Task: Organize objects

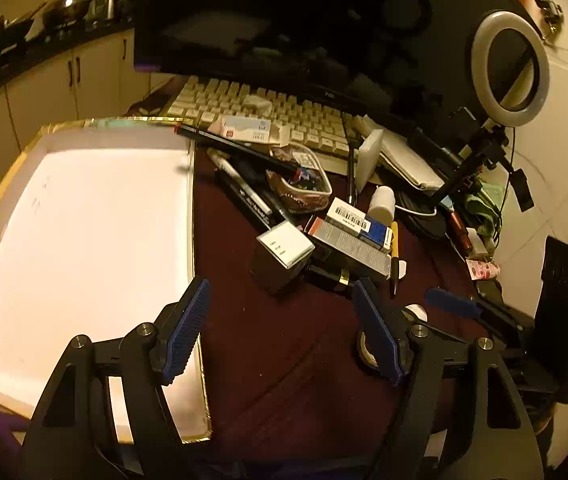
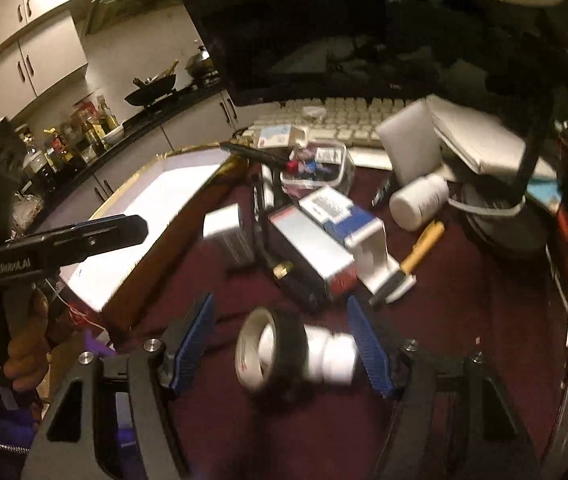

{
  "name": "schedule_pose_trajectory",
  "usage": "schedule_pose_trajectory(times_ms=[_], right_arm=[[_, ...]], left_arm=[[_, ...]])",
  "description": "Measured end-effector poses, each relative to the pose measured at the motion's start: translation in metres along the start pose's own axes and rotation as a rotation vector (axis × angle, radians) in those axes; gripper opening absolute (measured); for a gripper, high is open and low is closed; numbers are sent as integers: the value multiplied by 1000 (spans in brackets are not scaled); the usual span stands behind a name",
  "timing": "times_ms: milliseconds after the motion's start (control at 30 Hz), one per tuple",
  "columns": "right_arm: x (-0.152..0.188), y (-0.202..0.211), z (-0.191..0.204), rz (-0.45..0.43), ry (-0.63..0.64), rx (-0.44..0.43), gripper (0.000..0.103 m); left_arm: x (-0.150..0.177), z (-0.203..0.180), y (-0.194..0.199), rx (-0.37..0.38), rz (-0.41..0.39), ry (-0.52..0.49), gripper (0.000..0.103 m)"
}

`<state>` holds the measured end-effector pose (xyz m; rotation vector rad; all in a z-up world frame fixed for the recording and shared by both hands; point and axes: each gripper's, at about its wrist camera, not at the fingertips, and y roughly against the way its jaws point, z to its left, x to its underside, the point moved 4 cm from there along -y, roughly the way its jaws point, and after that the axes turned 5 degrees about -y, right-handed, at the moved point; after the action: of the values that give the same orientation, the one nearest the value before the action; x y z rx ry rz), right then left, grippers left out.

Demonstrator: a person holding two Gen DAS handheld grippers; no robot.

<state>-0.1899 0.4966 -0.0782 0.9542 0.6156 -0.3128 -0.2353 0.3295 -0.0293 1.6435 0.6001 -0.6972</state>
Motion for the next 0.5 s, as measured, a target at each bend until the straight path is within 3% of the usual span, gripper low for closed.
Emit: schedule_pose_trajectory(times_ms=[100, 167, 400, 433, 500], right_arm=[[-5, 9, 1, -12, -4, 23, 64], [-5, 18, 4, -27, 1, 50, 53], [1, 26, 13, -60, 30, 81, 50], [3, 25, 14, -52, 31, 91, 42], [5, 21, 14, -41, 41, 146, 27]], left_arm=[[3, -18, -6, -8, 17, 20, 74], [1, -32, -11, -12, 23, 26, 74], [-1, -69, -28, 19, 47, 50, 74], [2, -60, -21, 26, 59, 53, 74], [-1, -82, -37, 32, 69, 48, 74]])
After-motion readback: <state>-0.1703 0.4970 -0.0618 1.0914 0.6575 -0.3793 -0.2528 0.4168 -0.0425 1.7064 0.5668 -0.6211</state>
